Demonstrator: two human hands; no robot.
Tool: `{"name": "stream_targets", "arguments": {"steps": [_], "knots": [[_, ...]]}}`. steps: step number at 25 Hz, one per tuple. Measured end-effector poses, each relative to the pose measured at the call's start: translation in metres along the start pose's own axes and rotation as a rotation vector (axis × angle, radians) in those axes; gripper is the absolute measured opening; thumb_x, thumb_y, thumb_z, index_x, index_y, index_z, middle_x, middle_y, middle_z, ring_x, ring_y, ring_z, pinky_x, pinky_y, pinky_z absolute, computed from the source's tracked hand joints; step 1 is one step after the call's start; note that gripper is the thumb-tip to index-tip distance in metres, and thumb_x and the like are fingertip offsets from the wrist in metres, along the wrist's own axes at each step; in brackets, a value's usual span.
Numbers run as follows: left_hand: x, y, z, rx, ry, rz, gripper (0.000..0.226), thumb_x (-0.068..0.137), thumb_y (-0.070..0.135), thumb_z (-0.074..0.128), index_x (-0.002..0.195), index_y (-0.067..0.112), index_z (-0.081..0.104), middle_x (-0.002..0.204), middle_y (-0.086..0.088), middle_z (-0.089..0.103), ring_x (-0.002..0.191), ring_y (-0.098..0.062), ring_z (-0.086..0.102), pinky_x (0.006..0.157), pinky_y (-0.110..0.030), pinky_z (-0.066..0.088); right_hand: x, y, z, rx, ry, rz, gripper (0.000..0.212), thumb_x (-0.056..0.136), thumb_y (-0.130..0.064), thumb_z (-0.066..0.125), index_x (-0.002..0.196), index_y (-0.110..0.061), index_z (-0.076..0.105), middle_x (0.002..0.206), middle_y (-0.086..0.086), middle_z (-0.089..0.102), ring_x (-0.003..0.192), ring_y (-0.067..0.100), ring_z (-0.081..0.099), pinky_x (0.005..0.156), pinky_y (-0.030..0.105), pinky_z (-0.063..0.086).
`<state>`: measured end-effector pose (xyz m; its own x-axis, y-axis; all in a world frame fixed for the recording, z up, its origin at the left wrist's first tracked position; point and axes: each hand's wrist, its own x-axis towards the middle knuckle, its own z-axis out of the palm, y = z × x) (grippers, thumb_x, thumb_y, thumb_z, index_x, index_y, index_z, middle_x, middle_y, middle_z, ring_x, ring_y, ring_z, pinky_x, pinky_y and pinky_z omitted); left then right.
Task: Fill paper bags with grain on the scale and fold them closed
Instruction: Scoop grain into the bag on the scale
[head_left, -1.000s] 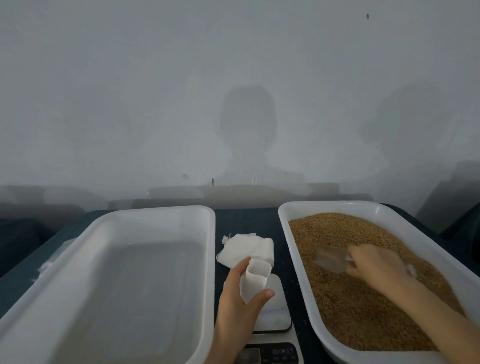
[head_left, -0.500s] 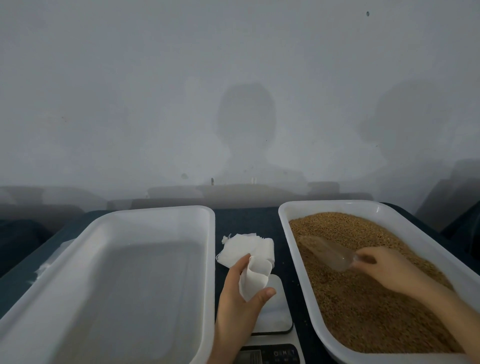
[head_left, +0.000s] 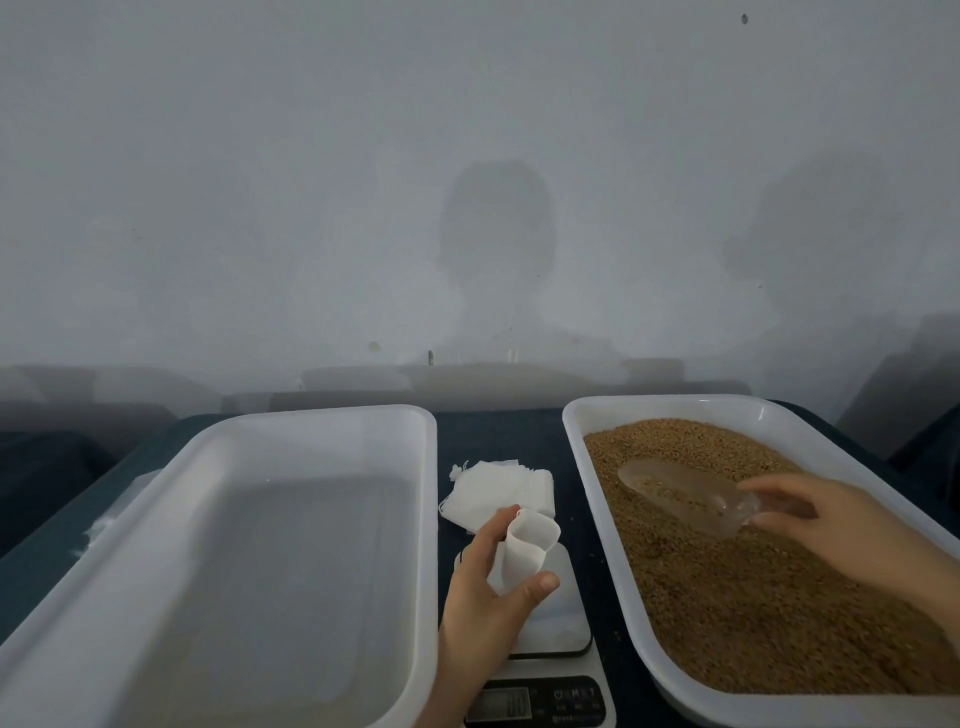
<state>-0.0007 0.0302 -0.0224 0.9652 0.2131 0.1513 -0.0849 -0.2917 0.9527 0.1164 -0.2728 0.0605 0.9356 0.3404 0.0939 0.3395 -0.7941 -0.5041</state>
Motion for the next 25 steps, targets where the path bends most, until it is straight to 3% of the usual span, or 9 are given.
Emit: {"name": "stream_targets", "arguments": {"steps": [2, 5, 10, 12, 14, 16, 18, 25], "knots": [[0.0, 0.002, 0.0, -0.001, -0.008, 0.008, 0.069, 0.069, 0.058, 0.071, 0.13, 0.047, 0.039, 0.134, 0.02, 0.047, 0.124, -0.009, 0.046, 0.101, -0.021, 0.039, -0.004, -0.017, -0.007, 0.071, 0.013, -0.068, 0.028, 0.071, -0.035, 0.068, 0.092, -0.051, 0.059, 0.088, -0.034, 0.065, 0.085, -0.011, 0.061, 0.065, 0.009, 0.046], [-0.001, 0.005, 0.002, 0.005, -0.014, 0.006, 0.071, 0.068, 0.056, 0.069, 0.131, 0.048, 0.037, 0.138, 0.017, 0.045, 0.127, -0.011, 0.043, 0.108, -0.034, 0.038, -0.008, -0.047, -0.009, 0.119, -0.052, -0.172, 0.025, 0.069, -0.035, 0.069, 0.091, -0.045, 0.065, 0.092, -0.034, 0.065, 0.088, -0.013, 0.061, 0.065, 0.007, 0.05], [-0.004, 0.01, 0.002, 0.003, -0.01, 0.014, 0.073, 0.07, 0.056, 0.068, 0.134, 0.048, 0.033, 0.145, 0.015, 0.04, 0.135, -0.012, 0.035, 0.114, -0.044, 0.031, -0.006, -0.074, -0.006, 0.055, -0.085, -0.25, 0.023, 0.076, -0.031, 0.072, 0.094, -0.044, 0.067, 0.096, -0.033, 0.062, 0.092, -0.009, 0.061, 0.077, 0.022, 0.053], [-0.005, 0.01, 0.001, 0.0, -0.004, 0.024, 0.071, 0.07, 0.055, 0.068, 0.132, 0.049, 0.034, 0.145, 0.016, 0.04, 0.135, -0.009, 0.034, 0.114, -0.039, 0.031, -0.004, -0.079, -0.007, -0.017, -0.062, -0.272, 0.024, 0.076, -0.031, 0.073, 0.094, -0.045, 0.066, 0.095, -0.037, 0.06, 0.091, -0.012, 0.059, 0.08, 0.023, 0.053], [-0.005, 0.008, 0.001, -0.002, -0.002, 0.033, 0.069, 0.072, 0.053, 0.069, 0.132, 0.048, 0.035, 0.143, 0.017, 0.041, 0.133, -0.006, 0.036, 0.11, -0.025, 0.033, -0.002, -0.083, -0.008, -0.063, -0.042, -0.288, 0.026, 0.076, -0.03, 0.075, 0.094, -0.047, 0.067, 0.094, -0.036, 0.061, 0.089, -0.014, 0.059, 0.081, 0.024, 0.053], [-0.004, 0.007, 0.002, 0.002, 0.005, 0.035, 0.065, 0.076, 0.047, 0.071, 0.131, 0.047, 0.036, 0.142, 0.018, 0.041, 0.129, -0.001, 0.037, 0.097, -0.005, 0.032, 0.0, -0.086, -0.01, -0.109, -0.034, -0.29, 0.026, 0.076, -0.03, 0.075, 0.094, -0.047, 0.066, 0.092, -0.032, 0.063, 0.088, -0.013, 0.06, 0.082, 0.026, 0.054], [-0.002, 0.006, 0.003, 0.001, 0.015, 0.034, 0.062, 0.08, 0.036, 0.073, 0.13, 0.047, 0.037, 0.14, 0.018, 0.042, 0.123, 0.004, 0.039, 0.085, 0.004, 0.031, 0.002, -0.09, -0.012, -0.165, -0.046, -0.297, 0.025, 0.077, -0.033, 0.073, 0.094, -0.049, 0.065, 0.093, -0.031, 0.063, 0.089, -0.013, 0.059, 0.084, 0.027, 0.053], [0.002, 0.008, 0.006, -0.029, 0.015, 0.075, 0.058, 0.081, 0.03, 0.074, 0.128, 0.041, 0.041, 0.134, 0.016, 0.047, 0.12, 0.005, 0.043, 0.084, 0.003, 0.035, 0.009, -0.102, -0.011, -0.288, -0.062, -0.336, 0.022, 0.079, -0.04, 0.069, 0.1, -0.046, 0.065, 0.094, -0.03, 0.06, 0.09, -0.012, 0.055, 0.088, 0.023, 0.049]]}}
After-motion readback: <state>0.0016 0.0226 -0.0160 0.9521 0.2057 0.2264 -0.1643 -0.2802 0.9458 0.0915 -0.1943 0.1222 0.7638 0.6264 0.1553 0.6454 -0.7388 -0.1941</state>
